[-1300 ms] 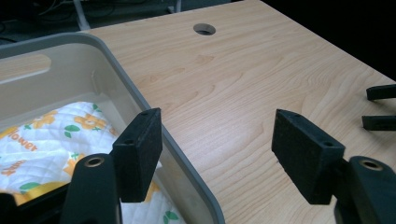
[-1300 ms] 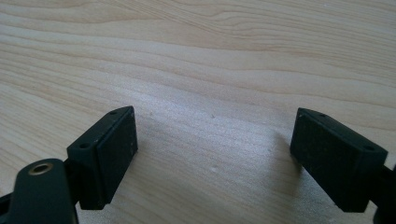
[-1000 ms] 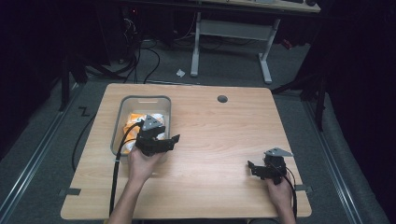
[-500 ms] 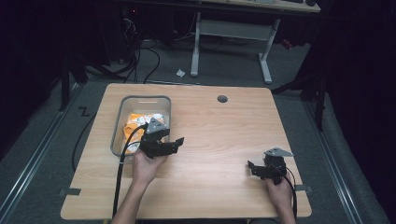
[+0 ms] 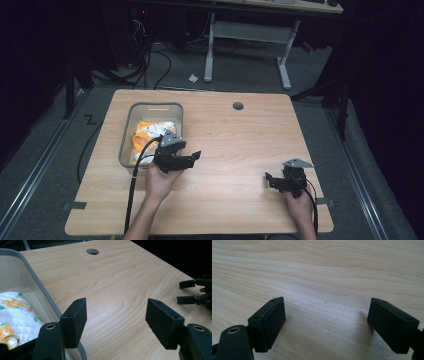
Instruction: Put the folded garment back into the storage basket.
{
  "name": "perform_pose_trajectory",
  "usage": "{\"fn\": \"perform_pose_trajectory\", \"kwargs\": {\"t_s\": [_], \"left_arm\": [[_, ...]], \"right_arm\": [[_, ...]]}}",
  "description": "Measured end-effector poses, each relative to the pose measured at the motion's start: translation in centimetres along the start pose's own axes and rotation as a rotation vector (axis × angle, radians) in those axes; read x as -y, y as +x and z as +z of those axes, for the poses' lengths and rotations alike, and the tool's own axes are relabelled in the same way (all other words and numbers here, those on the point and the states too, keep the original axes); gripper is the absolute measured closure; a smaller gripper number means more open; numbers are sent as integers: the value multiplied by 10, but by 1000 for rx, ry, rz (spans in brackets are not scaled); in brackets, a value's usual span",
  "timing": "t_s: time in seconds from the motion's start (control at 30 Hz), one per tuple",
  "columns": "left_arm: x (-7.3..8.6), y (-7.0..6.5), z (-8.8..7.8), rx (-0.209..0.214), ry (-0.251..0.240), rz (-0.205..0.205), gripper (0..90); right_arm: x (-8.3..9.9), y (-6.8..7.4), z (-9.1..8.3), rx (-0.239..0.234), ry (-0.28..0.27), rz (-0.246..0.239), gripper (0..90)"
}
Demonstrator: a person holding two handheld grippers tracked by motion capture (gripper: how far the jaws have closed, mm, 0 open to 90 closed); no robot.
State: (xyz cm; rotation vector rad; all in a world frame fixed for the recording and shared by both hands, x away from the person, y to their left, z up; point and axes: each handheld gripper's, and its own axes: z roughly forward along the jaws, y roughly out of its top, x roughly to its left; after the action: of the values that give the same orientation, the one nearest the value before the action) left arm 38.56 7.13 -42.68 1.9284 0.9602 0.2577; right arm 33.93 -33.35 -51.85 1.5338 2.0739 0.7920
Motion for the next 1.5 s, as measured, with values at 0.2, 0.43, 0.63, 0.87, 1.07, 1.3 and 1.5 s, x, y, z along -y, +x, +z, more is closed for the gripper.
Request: {"fn": "perform_pose_trajectory", "kwargs": {"t_s": [0.2, 0.43, 0.63, 0.87, 1.07, 1.3, 1.5], "left_arm": [[2, -4, 3, 13, -4, -2, 339], [5, -7, 6, 26, -3, -2, 339], [8, -11, 11, 39, 5, -4, 339], [10, -14, 12, 49, -2, -6, 339], [14, -16, 15, 58, 10, -9, 339], [19, -19, 18, 69, 17, -9, 340], [24, -23, 25, 81, 38, -10, 340]], "right_arm": [[0, 0, 0, 0, 0, 1, 147], [0, 0, 0, -1, 0, 1, 147], [0, 0, 0, -1, 0, 1, 147], [0, 0, 0, 0, 0, 1, 147], [0, 0, 0, -1, 0, 1, 147], [0, 0, 0, 0, 0, 1, 147], [0, 0, 0, -1, 0, 0, 147]]}}
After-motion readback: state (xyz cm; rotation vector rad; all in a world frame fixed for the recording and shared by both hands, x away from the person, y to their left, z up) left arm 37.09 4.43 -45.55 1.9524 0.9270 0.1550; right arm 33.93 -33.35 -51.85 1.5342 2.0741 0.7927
